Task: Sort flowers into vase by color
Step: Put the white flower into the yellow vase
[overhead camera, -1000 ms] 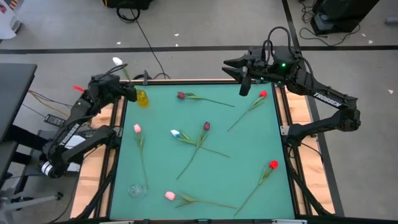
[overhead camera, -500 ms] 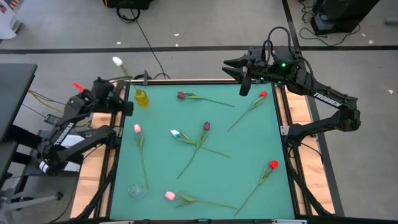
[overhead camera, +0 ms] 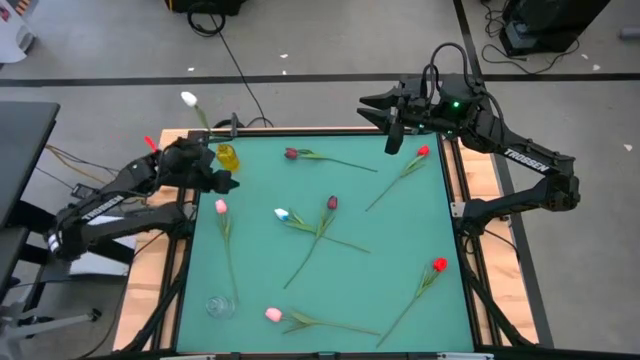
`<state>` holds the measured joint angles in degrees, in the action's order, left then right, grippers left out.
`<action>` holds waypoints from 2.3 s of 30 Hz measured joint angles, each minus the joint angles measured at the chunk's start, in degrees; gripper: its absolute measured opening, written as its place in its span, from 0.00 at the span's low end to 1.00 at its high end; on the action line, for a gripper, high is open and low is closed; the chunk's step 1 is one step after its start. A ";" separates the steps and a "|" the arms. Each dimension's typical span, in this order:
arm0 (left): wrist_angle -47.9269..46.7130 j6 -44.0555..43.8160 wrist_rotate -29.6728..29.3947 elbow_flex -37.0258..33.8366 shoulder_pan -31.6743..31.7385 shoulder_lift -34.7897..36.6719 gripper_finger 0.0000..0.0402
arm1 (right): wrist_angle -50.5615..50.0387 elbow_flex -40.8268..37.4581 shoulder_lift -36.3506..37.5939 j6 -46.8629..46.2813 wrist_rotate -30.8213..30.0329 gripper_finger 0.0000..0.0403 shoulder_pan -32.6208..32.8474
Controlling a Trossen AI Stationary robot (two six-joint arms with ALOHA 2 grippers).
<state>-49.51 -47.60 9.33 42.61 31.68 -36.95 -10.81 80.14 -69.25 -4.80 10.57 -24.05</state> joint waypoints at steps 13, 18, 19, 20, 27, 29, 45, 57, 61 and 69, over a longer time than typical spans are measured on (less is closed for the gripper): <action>21.81 -31.50 -17.91 0.00 -20.96 -21.67 0.53 | 0.00 0.00 0.00 0.00 0.00 0.37 0.00; 29.54 -54.20 -21.93 0.00 -27.45 -30.83 0.53 | -0.01 0.00 0.00 0.01 0.00 0.37 0.00; 30.58 -58.42 -22.20 0.00 -28.84 -32.67 0.53 | -0.01 0.00 0.00 0.01 0.00 0.37 0.00; 31.45 -63.15 -22.35 0.00 -30.17 -34.46 0.53 | 0.00 0.00 0.00 0.00 -0.01 0.37 0.00; 39.68 -83.06 -24.55 0.19 -37.40 -44.14 0.53 | -0.01 0.00 0.00 0.00 0.00 0.37 -0.02; 42.50 -83.34 -25.01 0.90 -37.31 -46.37 0.53 | 0.00 0.00 0.00 0.02 0.00 0.37 0.00; 42.92 -83.80 -17.90 7.82 -34.28 -59.87 0.53 | 0.00 0.00 0.00 0.02 0.00 0.37 0.00; 39.23 -84.31 -16.19 7.80 -31.67 -60.32 0.44 | 0.02 0.00 0.00 0.01 0.00 0.37 0.00; 37.69 -84.33 -15.98 7.80 -31.22 -60.32 0.33 | 0.04 0.00 0.00 0.01 0.00 0.37 -0.01; 36.99 -83.38 -15.03 7.82 -30.19 -61.82 0.10 | 0.04 0.00 0.00 0.01 0.00 0.37 -0.01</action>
<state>-12.52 -130.98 -5.69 50.43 1.50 -98.78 -10.76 80.14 -69.25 -4.79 10.57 -24.07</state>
